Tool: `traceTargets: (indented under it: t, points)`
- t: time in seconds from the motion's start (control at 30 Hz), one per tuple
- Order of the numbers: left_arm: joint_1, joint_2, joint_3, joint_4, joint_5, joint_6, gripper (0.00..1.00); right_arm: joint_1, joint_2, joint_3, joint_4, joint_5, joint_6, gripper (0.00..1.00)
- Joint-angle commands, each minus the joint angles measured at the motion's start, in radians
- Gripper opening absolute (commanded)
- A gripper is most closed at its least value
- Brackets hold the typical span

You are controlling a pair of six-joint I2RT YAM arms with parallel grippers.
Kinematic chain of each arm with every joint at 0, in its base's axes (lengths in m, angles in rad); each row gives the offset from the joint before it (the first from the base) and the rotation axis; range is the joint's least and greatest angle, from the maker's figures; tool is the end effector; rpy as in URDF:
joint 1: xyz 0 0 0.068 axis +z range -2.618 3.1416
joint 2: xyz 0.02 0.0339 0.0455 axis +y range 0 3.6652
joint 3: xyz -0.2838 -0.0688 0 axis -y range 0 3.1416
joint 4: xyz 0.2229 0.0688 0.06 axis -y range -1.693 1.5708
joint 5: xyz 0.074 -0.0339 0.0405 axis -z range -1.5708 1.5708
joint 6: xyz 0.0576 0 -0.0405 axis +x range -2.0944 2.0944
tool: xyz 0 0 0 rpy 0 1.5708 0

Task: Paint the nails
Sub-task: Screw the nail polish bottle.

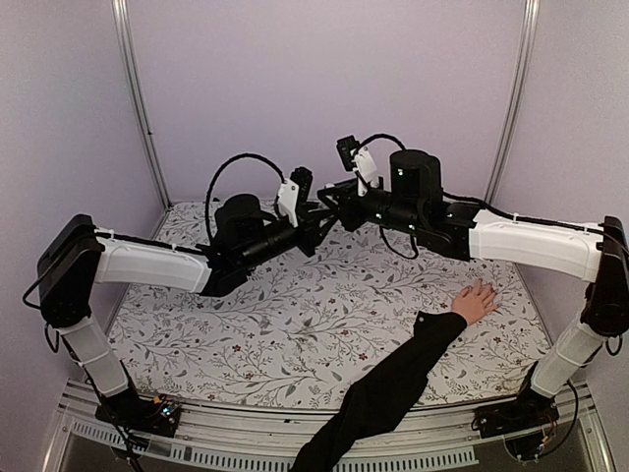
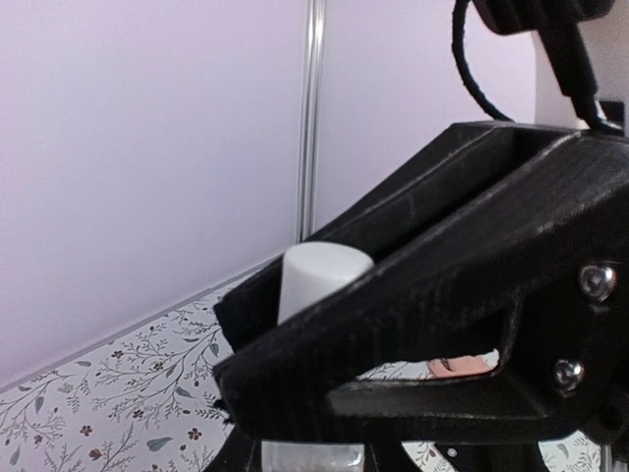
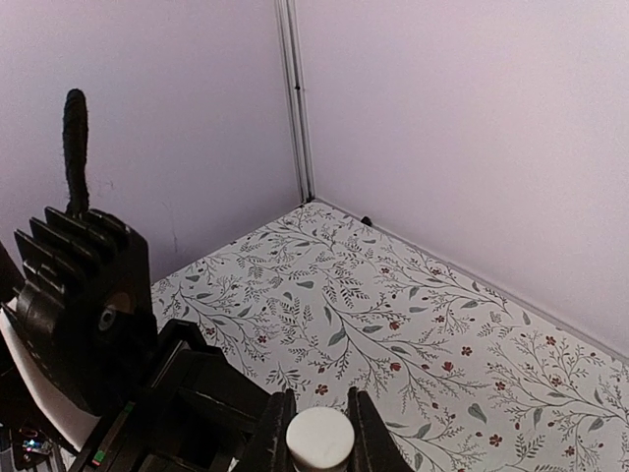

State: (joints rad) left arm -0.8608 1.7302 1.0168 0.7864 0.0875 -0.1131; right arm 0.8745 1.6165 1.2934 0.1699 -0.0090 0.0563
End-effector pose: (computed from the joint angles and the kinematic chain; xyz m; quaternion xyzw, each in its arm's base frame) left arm 0.2594 -0.3096 0.3028 0.2782 0.6215 -0.3687 0.6327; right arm 0.2519 0.3022 0.3630 -0.3047 0.6953 0.2952 0.5802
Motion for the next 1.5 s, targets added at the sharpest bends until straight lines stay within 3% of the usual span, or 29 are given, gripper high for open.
traceTargets:
  t: [0.0,0.13,0.3,0.43,0.6,0.83,1.13,1.37,1.47]
  points:
    - [-0.016,0.007,0.034,0.014,-0.041,0.018,0.0,0.012,0.03,0.043,-0.027,0.082,-0.003,0.01]
    - [-0.014,0.004,0.027,0.016,-0.032,0.014,0.0,0.011,-0.007,0.036,-0.033,0.083,-0.023,0.08]
    - [-0.012,0.0,0.018,0.024,-0.009,0.014,0.0,-0.018,-0.09,-0.005,-0.032,-0.025,-0.045,0.46]
    - [-0.01,-0.008,0.007,0.031,0.006,0.017,0.0,-0.044,-0.145,-0.042,-0.027,-0.128,-0.101,0.58]
    - [-0.009,-0.029,-0.021,0.056,0.081,0.031,0.0,-0.09,-0.18,-0.073,-0.037,-0.386,-0.17,0.6]
    - [-0.009,-0.042,-0.036,0.083,0.152,0.032,0.0,-0.124,-0.16,-0.066,-0.061,-0.567,-0.216,0.57]
    - [-0.009,-0.041,-0.025,0.08,0.139,0.031,0.0,-0.137,-0.083,-0.034,-0.046,-0.548,-0.212,0.5]
    - [-0.006,-0.037,-0.028,0.081,0.15,0.019,0.0,-0.138,-0.04,-0.028,-0.024,-0.561,-0.204,0.34]
    - [-0.001,-0.043,-0.04,0.096,0.152,0.006,0.0,-0.138,-0.038,-0.03,-0.025,-0.565,-0.206,0.38]
